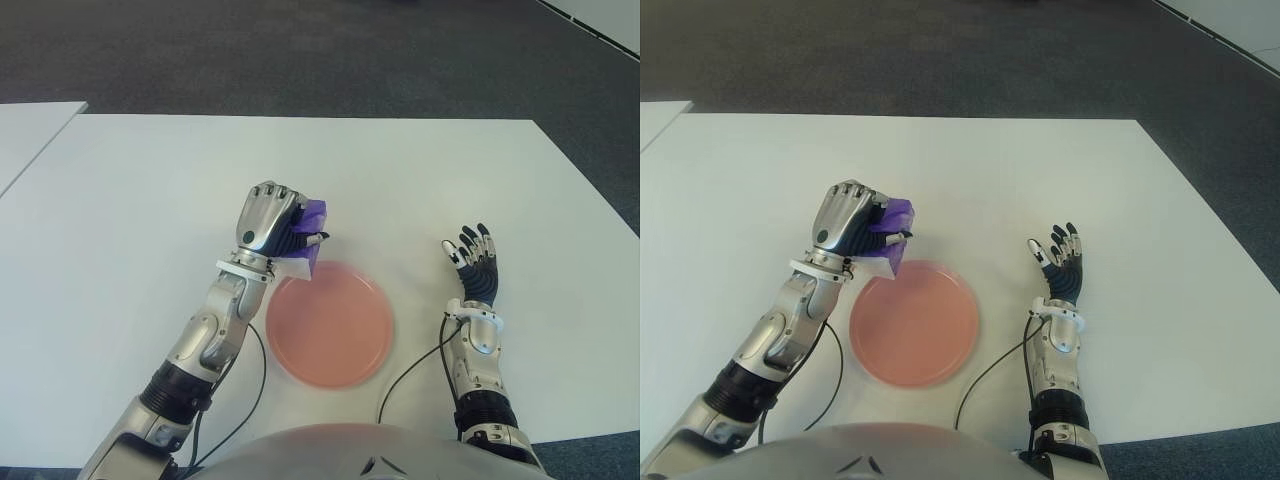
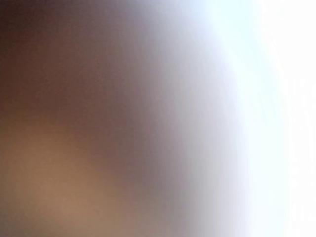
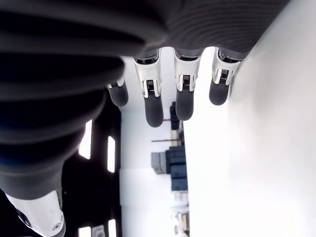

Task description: Put the tissue paper into the plate.

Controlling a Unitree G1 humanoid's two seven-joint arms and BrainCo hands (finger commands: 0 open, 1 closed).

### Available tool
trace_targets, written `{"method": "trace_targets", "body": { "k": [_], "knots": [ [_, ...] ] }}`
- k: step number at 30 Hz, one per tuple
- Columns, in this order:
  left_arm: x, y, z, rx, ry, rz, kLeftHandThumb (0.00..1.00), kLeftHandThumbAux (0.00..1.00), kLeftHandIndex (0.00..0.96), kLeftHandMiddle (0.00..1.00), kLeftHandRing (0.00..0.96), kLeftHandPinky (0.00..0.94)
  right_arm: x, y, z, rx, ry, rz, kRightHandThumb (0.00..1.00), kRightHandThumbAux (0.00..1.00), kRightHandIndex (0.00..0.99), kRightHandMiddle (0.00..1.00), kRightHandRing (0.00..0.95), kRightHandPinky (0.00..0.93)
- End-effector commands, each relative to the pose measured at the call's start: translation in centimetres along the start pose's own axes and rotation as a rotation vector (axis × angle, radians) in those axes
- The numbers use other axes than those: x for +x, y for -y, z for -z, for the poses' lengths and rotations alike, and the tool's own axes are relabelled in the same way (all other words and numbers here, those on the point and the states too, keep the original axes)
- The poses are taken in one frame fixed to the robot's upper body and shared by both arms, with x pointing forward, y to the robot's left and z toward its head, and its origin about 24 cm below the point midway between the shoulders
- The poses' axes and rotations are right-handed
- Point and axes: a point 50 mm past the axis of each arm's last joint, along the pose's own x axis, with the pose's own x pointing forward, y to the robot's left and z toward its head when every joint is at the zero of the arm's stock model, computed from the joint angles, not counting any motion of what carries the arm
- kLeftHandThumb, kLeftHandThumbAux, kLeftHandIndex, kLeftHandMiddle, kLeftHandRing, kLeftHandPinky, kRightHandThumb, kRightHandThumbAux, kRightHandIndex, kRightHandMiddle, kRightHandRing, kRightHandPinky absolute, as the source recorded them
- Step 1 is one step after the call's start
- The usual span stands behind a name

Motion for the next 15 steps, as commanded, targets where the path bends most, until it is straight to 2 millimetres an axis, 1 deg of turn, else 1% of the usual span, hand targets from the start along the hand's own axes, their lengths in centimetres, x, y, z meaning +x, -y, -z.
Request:
{"method": "trace_targets", "body": {
  "k": [1, 10, 13, 15],
  "knots": [
    [-0.6, 0.2, -0.4, -0.004, -0.014, 0.019, 0.745, 0.715, 0.878, 0.91, 0.899, 0.91, -4.1, 0.4, 5.1, -0.029, -0.298, 0.023, 0.265, 0.667, 0.041, 0.193, 0.132, 0.079],
    [-1.2, 0.6, -1.2, -0.031, -0.032, 0.026, 0.717, 0.713, 0.875, 0.917, 0.903, 0.913, -4.2, 0.4, 5.1, -0.035, -0.33, 0.007, 0.224, 0.648, 0.037, 0.165, 0.109, 0.074],
    [-1.4, 0.7, -1.4, -0.037, -0.036, 0.028, 0.715, 0.713, 0.876, 0.917, 0.903, 0.913, -4.2, 0.3, 5.1, -0.026, -0.332, 0.012, 0.23, 0.642, 0.036, 0.161, 0.106, 0.075],
    [-1.6, 0.9, -1.6, -0.04, -0.039, 0.033, 0.718, 0.717, 0.876, 0.915, 0.901, 0.91, -4.1, 0.2, 5.1, -0.017, -0.329, 0.019, 0.25, 0.628, 0.04, 0.152, 0.097, 0.077]
  ]
}}
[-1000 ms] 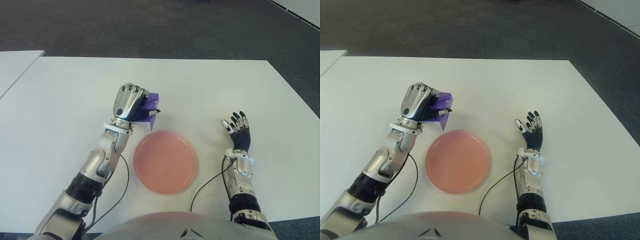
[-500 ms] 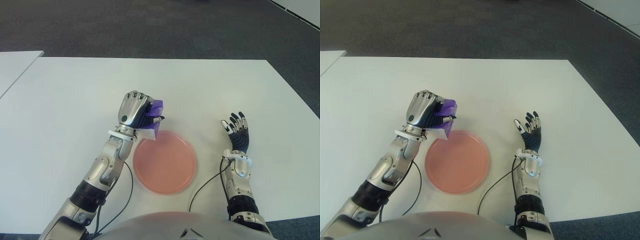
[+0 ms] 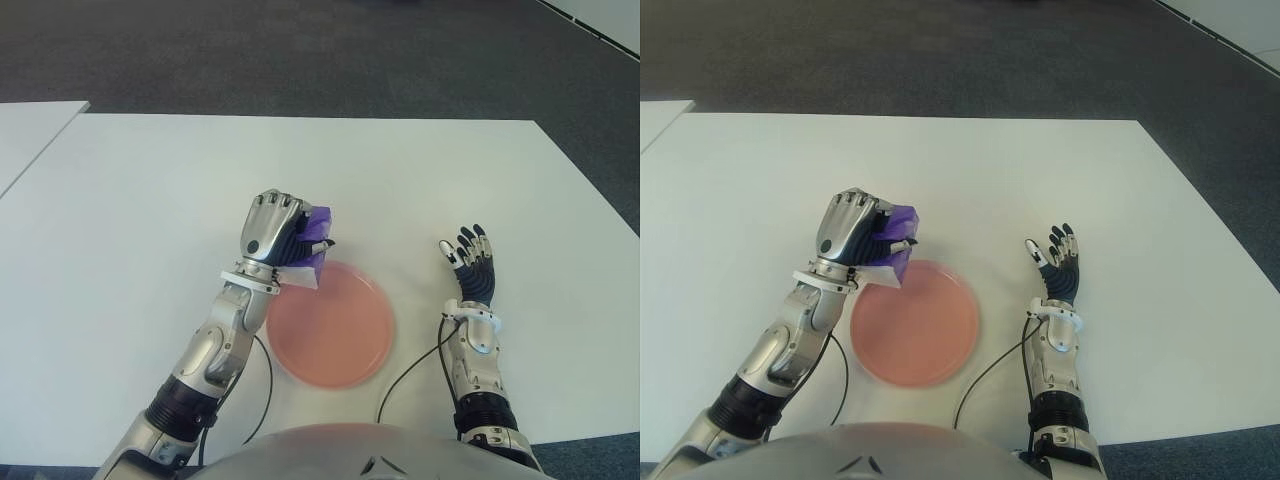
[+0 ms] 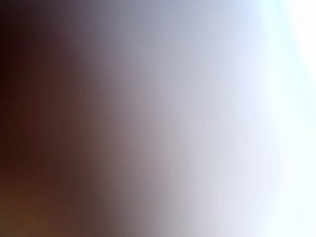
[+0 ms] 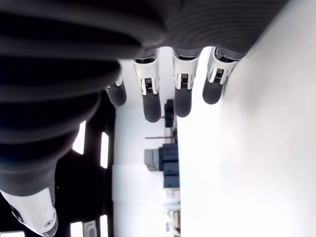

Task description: Put the tissue paper into the plate.

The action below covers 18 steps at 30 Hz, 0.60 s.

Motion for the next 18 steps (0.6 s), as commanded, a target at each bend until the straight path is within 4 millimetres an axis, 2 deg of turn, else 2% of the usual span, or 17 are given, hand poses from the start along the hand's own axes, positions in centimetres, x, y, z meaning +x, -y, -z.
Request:
{"method": "trace_targets", "body": {
  "k": [1, 7, 18],
  "knots": [
    [-0.5, 0.3, -0.4, -0.004, -0.01, 0.02, 0.72, 0.717, 0.875, 0.914, 0.901, 0.908, -3.7, 0.2, 5.2, 0.006, -0.288, 0.032, 0.259, 0.623, 0.042, 0.148, 0.093, 0.078],
    [-1.0, 0.5, -0.9, -0.021, -0.008, 0.032, 0.736, 0.718, 0.869, 0.907, 0.897, 0.904, -3.4, -0.1, 5.3, -0.011, -0.291, 0.039, 0.282, 0.612, 0.041, 0.139, 0.08, 0.066],
    [-1.6, 0.9, -1.5, -0.056, -0.02, 0.043, 0.756, 0.717, 0.863, 0.897, 0.891, 0.897, -3.5, -0.5, 5.3, -0.066, -0.265, 0.024, 0.232, 0.642, 0.054, 0.147, 0.088, 0.065]
  ]
}}
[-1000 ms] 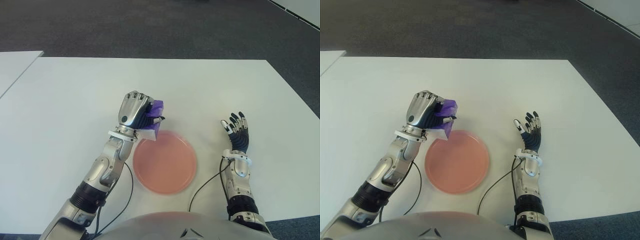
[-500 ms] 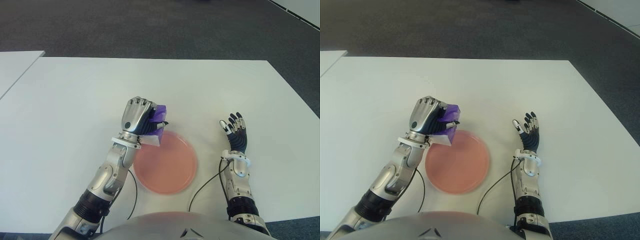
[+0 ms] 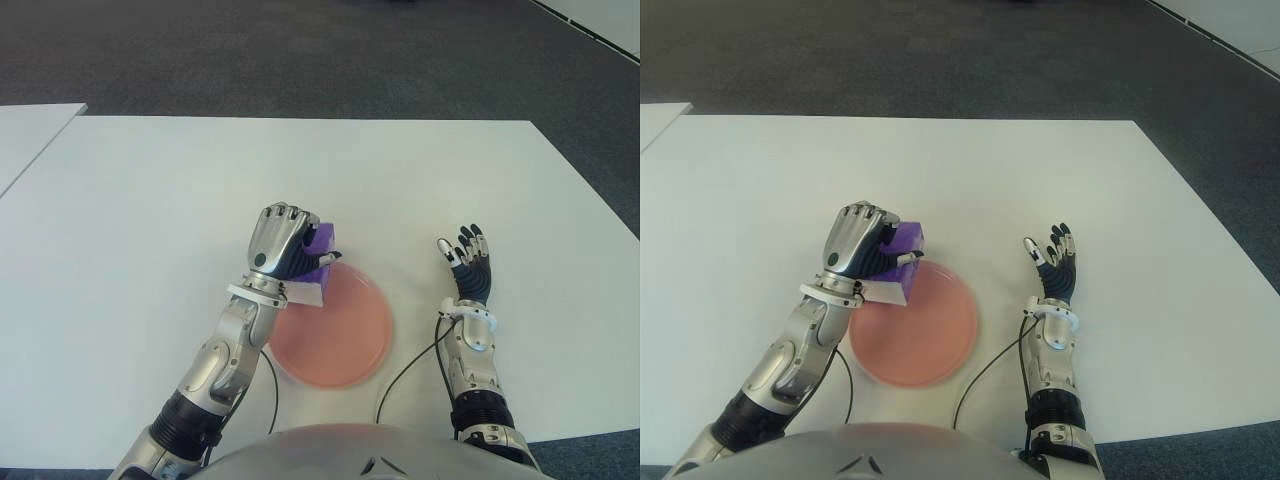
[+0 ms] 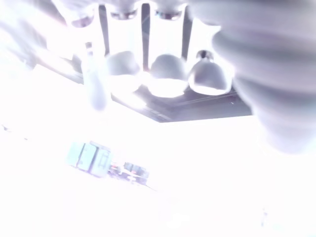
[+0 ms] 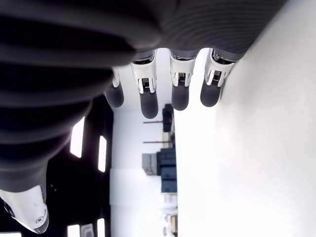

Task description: Put the tissue paper into the plate.

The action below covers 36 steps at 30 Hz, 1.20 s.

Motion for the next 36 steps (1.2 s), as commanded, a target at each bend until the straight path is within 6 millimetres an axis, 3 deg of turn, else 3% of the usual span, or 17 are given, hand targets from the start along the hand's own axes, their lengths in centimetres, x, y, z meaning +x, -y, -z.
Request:
{"method": "trace_targets", "body": {
  "k": [1, 27, 36],
  "knots": [
    [-0.6, 0.4, -0.1, -0.018, -0.024, 0.026, 0.759, 0.717, 0.863, 0.896, 0.89, 0.895, -3.7, -0.1, 5.2, -0.033, -0.268, 0.004, 0.232, 0.646, 0.054, 0.148, 0.09, 0.063],
    [-2.8, 2.2, -1.7, -0.114, -0.002, 0.075, 0.806, 0.702, 0.863, 0.885, 0.88, 0.889, -3.0, -1.1, 5.8, -0.066, -0.256, -0.032, 0.211, 0.618, 0.031, 0.096, 0.032, 0.0],
    [-3.0, 2.3, -2.4, -0.125, 0.024, 0.049, 0.774, 0.698, 0.857, 0.892, 0.889, 0.896, -3.1, -1.3, 5.9, -0.066, -0.256, -0.032, 0.212, 0.618, 0.031, 0.096, 0.031, 0.0]
  ]
}}
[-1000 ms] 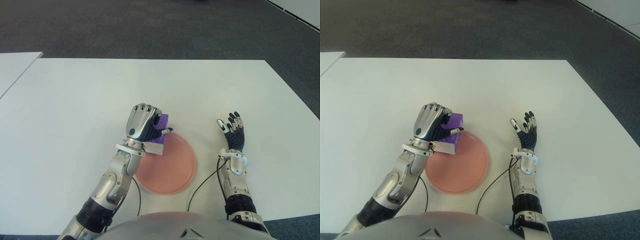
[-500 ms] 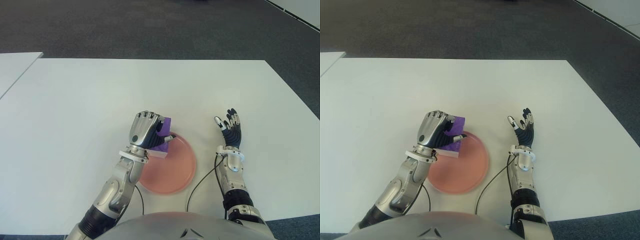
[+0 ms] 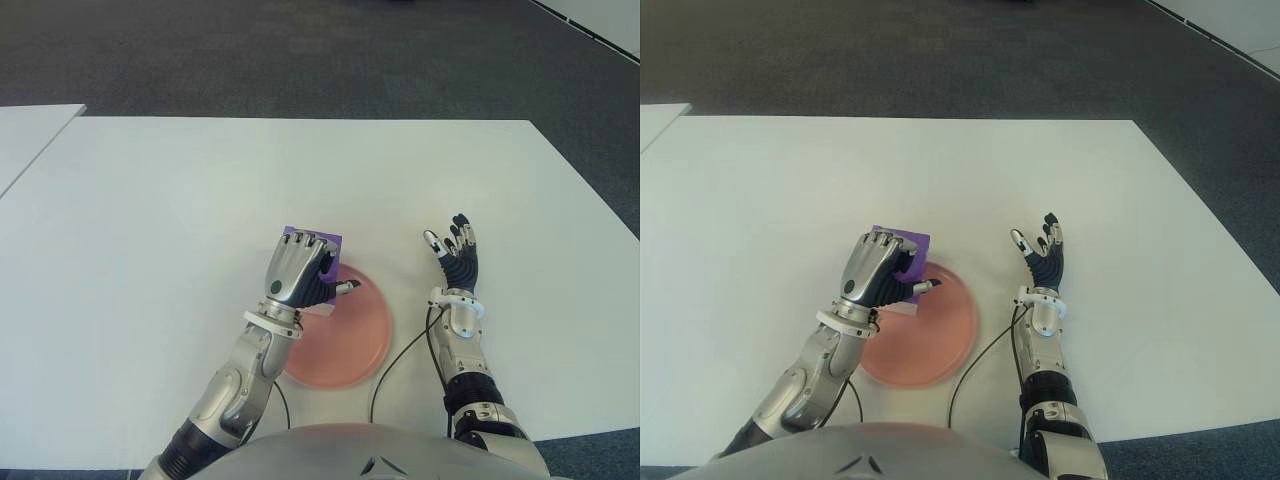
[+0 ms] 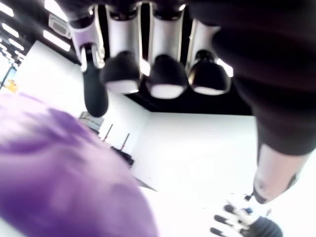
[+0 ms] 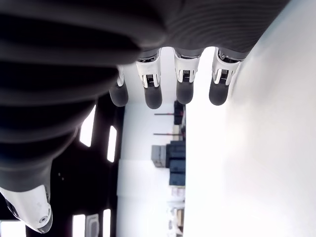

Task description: Put the tissue paper into the plate.

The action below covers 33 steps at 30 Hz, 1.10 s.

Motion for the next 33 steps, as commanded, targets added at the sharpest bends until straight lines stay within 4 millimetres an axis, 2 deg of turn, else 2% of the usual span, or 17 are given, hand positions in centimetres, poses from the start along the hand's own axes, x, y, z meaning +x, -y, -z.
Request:
{"method": "trace_targets", "body": {
  "k": [1, 14, 19, 20, 22, 24, 27, 31, 33],
  "knots": [
    [-0.5, 0.4, -0.1, -0.001, -0.002, 0.005, 0.773, 0.698, 0.857, 0.892, 0.889, 0.896, -4.6, 0.0, 5.7, -0.034, -0.305, -0.001, 0.212, 0.618, 0.031, 0.096, 0.031, 0.0],
    [-0.6, -0.1, 0.1, -0.023, -0.001, -0.007, 0.762, 0.707, 0.857, 0.894, 0.89, 0.893, -4.6, -0.2, 5.8, -0.034, -0.305, -0.001, 0.212, 0.618, 0.031, 0.096, 0.031, 0.0],
    [-0.4, -0.5, 0.4, -0.017, -0.004, -0.031, 0.63, 0.715, 0.841, 0.887, 0.877, 0.868, -4.6, -0.1, 5.8, -0.035, -0.307, -0.001, 0.212, 0.618, 0.031, 0.096, 0.031, 0.0],
    [-0.3, -0.6, 0.5, -0.016, -0.005, -0.039, 0.526, 0.658, 0.726, 0.813, 0.798, 0.775, -4.6, -0.1, 5.8, -0.035, -0.307, -0.001, 0.212, 0.618, 0.031, 0.096, 0.031, 0.0],
    [-0.1, -0.9, 0.7, 0.006, -0.005, -0.054, 0.418, 0.59, 0.597, 0.685, 0.666, 0.646, -4.6, -0.2, 5.9, -0.035, -0.308, -0.001, 0.212, 0.618, 0.031, 0.096, 0.031, 0.0],
    [0.0, -1.1, 0.8, 0.065, -0.007, -0.061, 0.299, 0.482, 0.443, 0.454, 0.424, 0.416, -4.6, -0.2, 5.9, -0.035, -0.308, -0.001, 0.212, 0.618, 0.031, 0.096, 0.031, 0.0],
    [0.0, -1.3, 0.9, 0.114, -0.01, -0.062, 0.203, 0.375, 0.31, 0.276, 0.233, 0.211, -4.5, -0.2, 5.9, -0.035, -0.308, -0.001, 0.212, 0.618, 0.031, 0.096, 0.031, 0.0],
    [0.0, -1.7, 1.0, 0.159, -0.015, -0.064, 0.15, 0.299, 0.209, 0.166, 0.119, 0.1, -4.7, -0.8, 6.1, -0.027, -0.335, -0.004, 0.218, 0.628, 0.028, 0.101, 0.041, 0.004],
    [0.0, -2.0, 1.0, 0.173, -0.017, -0.078, 0.141, 0.284, 0.186, 0.143, 0.096, 0.084, -4.6, -1.3, 6.9, -0.019, -0.4, -0.007, 0.229, 0.641, 0.024, 0.111, 0.058, 0.024]
  ]
}}
